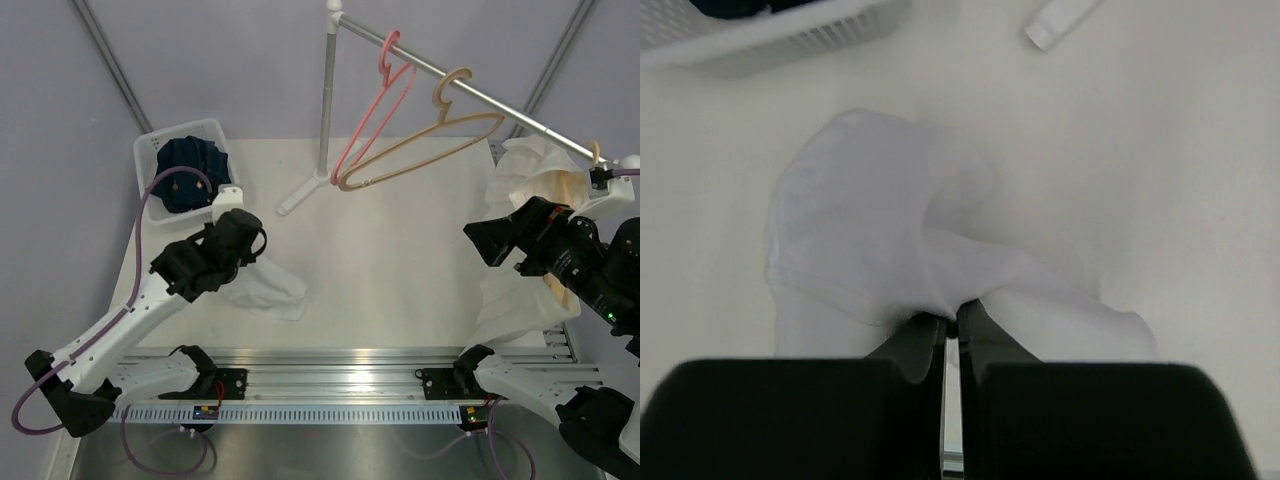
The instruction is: Remove the skirt from the hanger
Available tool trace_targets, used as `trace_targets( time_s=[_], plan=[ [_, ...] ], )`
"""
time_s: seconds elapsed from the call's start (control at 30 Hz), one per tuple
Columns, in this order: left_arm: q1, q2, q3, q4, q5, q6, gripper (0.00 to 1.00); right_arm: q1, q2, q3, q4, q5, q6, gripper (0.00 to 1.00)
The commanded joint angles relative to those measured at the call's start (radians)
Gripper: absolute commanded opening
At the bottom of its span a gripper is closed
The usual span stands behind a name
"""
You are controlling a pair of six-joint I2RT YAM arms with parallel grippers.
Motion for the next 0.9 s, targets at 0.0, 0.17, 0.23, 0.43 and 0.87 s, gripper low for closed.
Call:
trace_targets(
  time_s=[0.0,0.17,0.23,0.43,0.87],
  plan=[
    [0.086,0.019,0.176,-0.019,-0.029,0.133,0.0,-0.003,0.037,0.029,-0.05,-0.036,-0.049,0.99],
    [0.164,0.126,0.424,-0.038,-0.02,0.231,0.0,-0.004,0.066,0.035,-0.048,-0.057,-0.073,1.0],
    [0.198,0.154,0.478,-0.016,-0.006,0.261,0.0,-0.003,0.081,0.041,-0.051,-0.066,-0.08,0.99],
    [0.394,0.304,0.701,0.143,0.035,0.375,0.0,-0.003,0.098,0.019,-0.056,-0.123,-0.073,0.99],
    [0.499,0.685,1.201,0.504,-0.332,0.464,0.0,-0.004,0.124,0.029,-0.119,-0.172,-0.057,0.99]
  ],
)
